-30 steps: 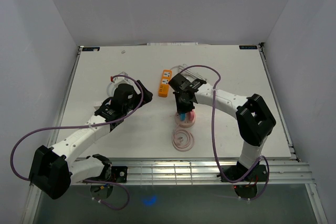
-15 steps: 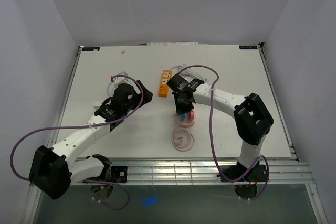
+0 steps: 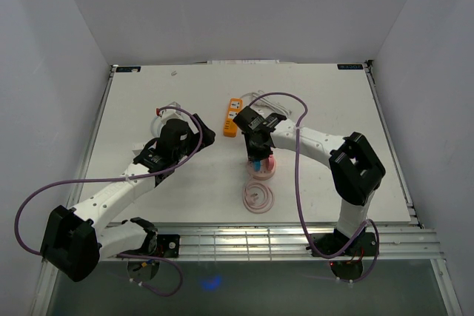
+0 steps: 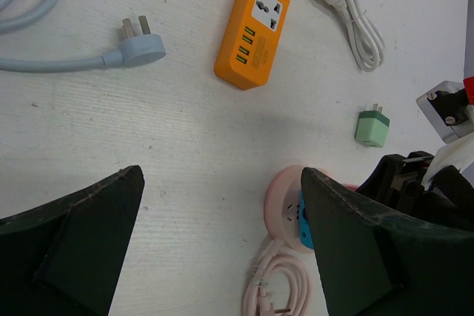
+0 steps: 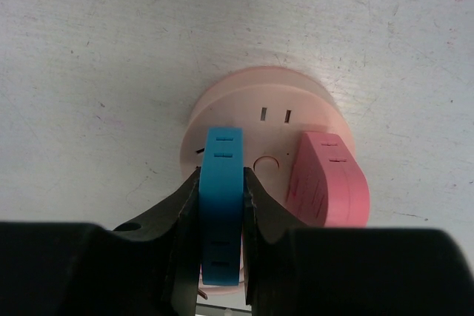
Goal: Insert the plug
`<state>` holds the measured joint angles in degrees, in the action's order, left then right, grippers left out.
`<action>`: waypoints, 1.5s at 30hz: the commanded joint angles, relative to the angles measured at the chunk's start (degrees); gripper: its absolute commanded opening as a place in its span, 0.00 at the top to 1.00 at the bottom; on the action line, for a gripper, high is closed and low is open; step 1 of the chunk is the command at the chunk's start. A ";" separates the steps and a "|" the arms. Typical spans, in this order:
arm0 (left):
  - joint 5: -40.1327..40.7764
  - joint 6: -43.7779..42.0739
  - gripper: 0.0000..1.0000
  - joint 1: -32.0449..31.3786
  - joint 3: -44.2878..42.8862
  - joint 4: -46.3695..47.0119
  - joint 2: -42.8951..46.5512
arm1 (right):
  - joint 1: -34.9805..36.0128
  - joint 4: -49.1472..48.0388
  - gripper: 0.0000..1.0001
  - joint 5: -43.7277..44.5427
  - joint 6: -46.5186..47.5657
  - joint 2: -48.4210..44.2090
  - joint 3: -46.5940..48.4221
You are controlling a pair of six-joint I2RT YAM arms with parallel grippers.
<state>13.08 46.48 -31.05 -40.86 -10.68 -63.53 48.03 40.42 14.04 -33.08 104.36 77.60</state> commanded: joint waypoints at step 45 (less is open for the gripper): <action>3.44 -2.88 0.02 0.11 -0.36 0.13 0.60 | 0.13 3.69 0.92 8.36 5.04 3.66 -11.51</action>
<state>15.68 44.23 -31.05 -40.86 -10.72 -63.53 48.56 31.46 17.39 -31.05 101.30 70.22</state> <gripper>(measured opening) 0.979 0.264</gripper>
